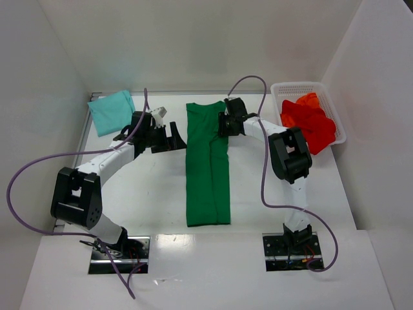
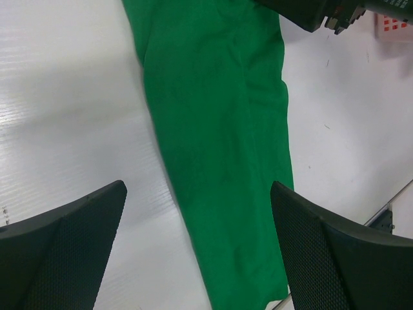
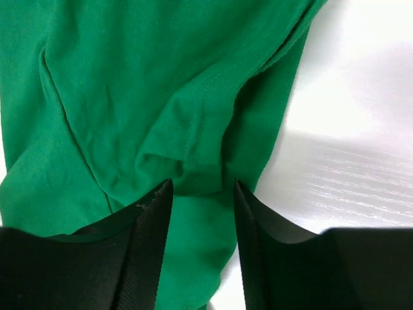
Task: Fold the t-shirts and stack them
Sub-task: Rotate the tshirt 90 degrees
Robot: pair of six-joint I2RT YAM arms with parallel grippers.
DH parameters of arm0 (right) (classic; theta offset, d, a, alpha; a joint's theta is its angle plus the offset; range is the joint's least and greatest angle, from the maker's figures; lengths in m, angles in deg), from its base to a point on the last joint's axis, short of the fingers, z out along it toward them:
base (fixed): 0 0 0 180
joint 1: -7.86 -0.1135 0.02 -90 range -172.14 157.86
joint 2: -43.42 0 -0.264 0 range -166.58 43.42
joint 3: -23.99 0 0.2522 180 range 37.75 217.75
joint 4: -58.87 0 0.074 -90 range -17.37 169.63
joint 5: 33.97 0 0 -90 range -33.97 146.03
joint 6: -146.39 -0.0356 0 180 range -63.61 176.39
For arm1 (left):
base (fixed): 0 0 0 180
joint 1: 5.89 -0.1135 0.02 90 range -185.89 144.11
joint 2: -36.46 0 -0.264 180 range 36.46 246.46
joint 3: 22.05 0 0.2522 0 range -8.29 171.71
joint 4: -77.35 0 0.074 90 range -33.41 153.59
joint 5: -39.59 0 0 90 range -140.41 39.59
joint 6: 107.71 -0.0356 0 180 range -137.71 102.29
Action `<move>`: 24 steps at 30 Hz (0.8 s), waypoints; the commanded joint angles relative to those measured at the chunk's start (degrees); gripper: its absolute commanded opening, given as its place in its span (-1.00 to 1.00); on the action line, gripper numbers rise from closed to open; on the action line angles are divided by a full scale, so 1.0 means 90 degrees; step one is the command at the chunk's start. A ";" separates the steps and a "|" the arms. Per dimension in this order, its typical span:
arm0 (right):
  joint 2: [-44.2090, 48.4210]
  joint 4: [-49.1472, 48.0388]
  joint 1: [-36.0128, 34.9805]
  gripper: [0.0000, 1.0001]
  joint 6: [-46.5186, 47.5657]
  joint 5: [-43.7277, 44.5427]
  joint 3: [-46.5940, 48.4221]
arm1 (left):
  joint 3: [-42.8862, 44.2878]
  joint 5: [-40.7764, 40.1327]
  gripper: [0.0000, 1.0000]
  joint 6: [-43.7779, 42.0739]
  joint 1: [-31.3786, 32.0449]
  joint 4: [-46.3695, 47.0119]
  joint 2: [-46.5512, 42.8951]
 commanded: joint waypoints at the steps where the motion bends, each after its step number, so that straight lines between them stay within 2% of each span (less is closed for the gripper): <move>1: -0.0103 -0.0164 0.0032 -0.05 -0.0160 -0.0037 0.0078 | -0.0011 0.0073 1.00 -0.0172 0.0024 0.0219 0.0043; 8: -0.0328 0.0038 0.0032 -0.23 -0.0160 -0.0037 0.0332 | -0.0069 0.0014 1.00 -0.0172 0.0024 0.0219 0.0043; 14: -0.0340 0.0088 0.0032 -0.68 -0.0218 -0.0033 0.0391 | -0.0069 0.0014 1.00 -0.0172 0.0024 0.0219 0.0043; 24: 0.0408 0.0190 0.0032 -0.75 -0.0335 0.0198 0.0159 | -0.0069 0.0073 1.00 -0.0172 0.0024 0.0219 0.0102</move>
